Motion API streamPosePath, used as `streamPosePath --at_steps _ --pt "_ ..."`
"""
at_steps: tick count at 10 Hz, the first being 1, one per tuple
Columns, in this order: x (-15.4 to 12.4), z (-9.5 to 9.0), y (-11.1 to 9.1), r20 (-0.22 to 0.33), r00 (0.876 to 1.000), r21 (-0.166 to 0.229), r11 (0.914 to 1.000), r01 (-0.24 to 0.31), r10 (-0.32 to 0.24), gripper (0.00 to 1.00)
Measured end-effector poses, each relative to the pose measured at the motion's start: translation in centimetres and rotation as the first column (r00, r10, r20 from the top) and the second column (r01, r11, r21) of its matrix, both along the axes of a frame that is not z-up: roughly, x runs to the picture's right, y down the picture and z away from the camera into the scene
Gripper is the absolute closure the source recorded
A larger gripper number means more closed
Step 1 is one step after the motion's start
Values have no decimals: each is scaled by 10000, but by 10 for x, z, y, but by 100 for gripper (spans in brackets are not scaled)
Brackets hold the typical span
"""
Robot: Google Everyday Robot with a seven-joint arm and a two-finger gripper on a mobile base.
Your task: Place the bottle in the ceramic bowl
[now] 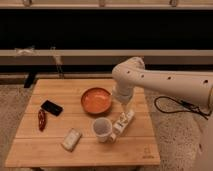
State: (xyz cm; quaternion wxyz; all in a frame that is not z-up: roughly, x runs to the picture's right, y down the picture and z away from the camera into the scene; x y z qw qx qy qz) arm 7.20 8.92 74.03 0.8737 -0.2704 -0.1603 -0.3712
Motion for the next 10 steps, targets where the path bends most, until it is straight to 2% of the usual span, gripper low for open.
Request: streamPosePath --at_steps 7,8,10 --pt "-1 0 0 14 10000 -8 10000 4 -4 32" --pt "0 2 3 46 10000 -69 10000 18 -18 32" --pt "6 17 22 59 10000 -290 9996 -23 25 32"
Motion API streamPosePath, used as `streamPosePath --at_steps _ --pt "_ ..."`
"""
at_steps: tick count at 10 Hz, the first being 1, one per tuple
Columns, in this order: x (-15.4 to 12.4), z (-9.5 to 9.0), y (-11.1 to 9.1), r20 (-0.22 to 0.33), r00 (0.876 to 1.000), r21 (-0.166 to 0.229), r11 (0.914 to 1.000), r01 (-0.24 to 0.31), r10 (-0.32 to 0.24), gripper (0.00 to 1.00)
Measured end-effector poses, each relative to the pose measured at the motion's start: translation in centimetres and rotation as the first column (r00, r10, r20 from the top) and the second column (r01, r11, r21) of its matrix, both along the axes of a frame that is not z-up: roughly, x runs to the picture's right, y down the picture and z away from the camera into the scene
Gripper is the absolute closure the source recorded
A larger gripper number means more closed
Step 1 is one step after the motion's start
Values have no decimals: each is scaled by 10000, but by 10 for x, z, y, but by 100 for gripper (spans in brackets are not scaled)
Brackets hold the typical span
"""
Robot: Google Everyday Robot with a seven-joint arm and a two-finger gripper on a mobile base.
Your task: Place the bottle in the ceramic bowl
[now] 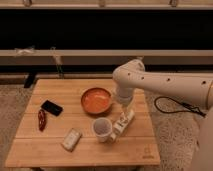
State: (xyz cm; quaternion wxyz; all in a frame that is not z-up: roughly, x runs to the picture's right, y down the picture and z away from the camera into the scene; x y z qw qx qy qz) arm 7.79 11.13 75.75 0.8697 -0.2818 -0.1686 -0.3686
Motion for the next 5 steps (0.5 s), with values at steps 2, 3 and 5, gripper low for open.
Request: streamPosePath --at_steps 2,3,5 --pt "9 16 18 -44 9999 -145 9998 -101 100 32" --pt "17 27 30 -101 9998 -254 9995 -171 168 32" --pt "27 40 47 -216 9992 -519 9981 -334 323 32"
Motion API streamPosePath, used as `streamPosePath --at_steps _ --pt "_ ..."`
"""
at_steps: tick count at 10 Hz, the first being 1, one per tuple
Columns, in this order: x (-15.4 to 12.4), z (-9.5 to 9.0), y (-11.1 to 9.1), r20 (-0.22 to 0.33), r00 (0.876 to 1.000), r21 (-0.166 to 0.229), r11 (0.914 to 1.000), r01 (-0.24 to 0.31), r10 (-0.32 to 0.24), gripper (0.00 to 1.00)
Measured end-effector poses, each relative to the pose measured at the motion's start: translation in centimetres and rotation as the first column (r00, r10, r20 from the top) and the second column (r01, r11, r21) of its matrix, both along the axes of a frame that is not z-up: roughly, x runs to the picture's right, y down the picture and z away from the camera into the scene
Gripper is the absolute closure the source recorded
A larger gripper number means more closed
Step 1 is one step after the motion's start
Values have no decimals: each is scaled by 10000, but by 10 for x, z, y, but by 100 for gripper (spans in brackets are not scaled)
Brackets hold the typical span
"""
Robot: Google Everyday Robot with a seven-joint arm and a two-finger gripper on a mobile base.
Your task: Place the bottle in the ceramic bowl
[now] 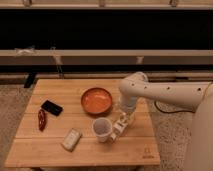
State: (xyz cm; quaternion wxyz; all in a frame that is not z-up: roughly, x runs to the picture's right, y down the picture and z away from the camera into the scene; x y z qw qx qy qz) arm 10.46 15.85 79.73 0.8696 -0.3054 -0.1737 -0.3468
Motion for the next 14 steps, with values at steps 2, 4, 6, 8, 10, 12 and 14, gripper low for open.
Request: streamPosePath --at_steps 2,4,6,8,10,12,14 --pt "6 13 19 -63 10000 -307 9995 -43 41 32" --pt "2 21 30 -49 10000 -493 9988 3 -5 33" --pt "1 25 34 -129 9999 -491 9988 -17 11 47" --pt "6 24 26 -264 9996 -328 9994 -100 91 69" --pt "17 21 17 -473 9988 -231 9996 -138 127 89" --pt "27 15 -6 -619 9980 34 9999 -111 113 100" --pt "29 6 -41 -609 9981 384 9993 13 10 100"
